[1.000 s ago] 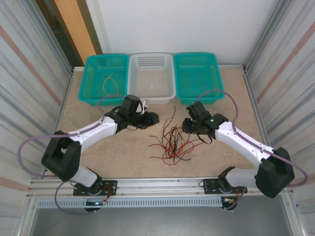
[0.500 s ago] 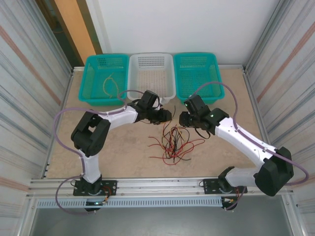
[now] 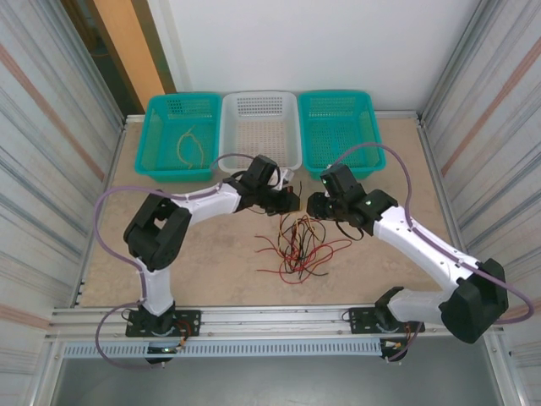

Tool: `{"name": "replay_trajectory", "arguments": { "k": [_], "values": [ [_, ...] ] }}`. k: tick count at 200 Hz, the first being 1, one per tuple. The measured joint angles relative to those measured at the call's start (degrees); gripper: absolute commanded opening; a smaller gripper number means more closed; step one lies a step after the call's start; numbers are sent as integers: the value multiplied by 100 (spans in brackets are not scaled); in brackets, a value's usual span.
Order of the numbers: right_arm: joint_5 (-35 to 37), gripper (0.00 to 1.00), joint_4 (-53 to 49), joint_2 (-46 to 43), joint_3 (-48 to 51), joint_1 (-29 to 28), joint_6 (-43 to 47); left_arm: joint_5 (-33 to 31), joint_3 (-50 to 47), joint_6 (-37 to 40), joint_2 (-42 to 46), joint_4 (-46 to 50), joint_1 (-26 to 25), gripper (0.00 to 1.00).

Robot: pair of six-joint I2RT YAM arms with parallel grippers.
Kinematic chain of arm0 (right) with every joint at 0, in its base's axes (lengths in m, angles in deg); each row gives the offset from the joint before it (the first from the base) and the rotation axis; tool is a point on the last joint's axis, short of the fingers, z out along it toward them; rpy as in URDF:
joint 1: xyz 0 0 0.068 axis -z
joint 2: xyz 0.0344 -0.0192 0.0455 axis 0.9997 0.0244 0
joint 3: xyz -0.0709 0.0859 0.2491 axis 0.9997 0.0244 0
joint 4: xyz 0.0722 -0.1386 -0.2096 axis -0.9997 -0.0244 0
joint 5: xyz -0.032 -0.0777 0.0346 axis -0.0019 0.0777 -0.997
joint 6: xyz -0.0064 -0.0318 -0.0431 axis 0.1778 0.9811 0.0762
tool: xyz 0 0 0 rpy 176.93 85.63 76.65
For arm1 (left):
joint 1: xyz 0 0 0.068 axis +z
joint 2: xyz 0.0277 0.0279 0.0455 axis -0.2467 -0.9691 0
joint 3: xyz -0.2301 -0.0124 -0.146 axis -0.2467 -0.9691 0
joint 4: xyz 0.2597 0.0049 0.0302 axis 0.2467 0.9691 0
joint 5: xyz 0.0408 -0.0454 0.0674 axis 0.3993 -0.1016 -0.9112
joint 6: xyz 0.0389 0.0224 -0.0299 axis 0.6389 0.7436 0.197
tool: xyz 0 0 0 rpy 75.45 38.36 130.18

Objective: Untangle the cables

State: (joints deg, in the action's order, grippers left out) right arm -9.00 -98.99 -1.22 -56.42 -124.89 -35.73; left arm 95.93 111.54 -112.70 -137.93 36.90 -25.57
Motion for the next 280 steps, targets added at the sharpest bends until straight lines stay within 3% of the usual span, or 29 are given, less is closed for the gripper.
{"name": "replay_trajectory", "arguments": {
  "k": [44,80,122,136,165,184,205,230,280],
  "values": [
    [-151,52,177,-87,-2,-13,9,0,2,116,1589,225,2,0],
    [-101,42,389,11,15,-57,-22,22,-2,-11,2186,214,31,0],
    [-85,39,511,31,557,39,-103,24,-498,-612,2959,-341,487,0],
    [-28,43,446,-7,610,9,-155,-7,-636,-824,3182,-614,673,0],
    [365,55,590,-671,621,-688,-192,-61,-970,-1193,3410,-1215,723,0],
    [824,72,949,-1292,634,-1434,-199,-90,-1217,-1410,3418,-1528,723,0],
    [1331,83,1617,-1727,868,-2033,-219,-168,-1460,-1633,3418,-1762,723,0],
    [1519,84,2586,-1657,1488,-2184,-304,-310,-1585,-1873,3416,-1974,695,0],
    [2002,77,3084,-186,1318,-2262,-407,-422,-1585,-2227,3338,-2559,560,0]
  ]
}}
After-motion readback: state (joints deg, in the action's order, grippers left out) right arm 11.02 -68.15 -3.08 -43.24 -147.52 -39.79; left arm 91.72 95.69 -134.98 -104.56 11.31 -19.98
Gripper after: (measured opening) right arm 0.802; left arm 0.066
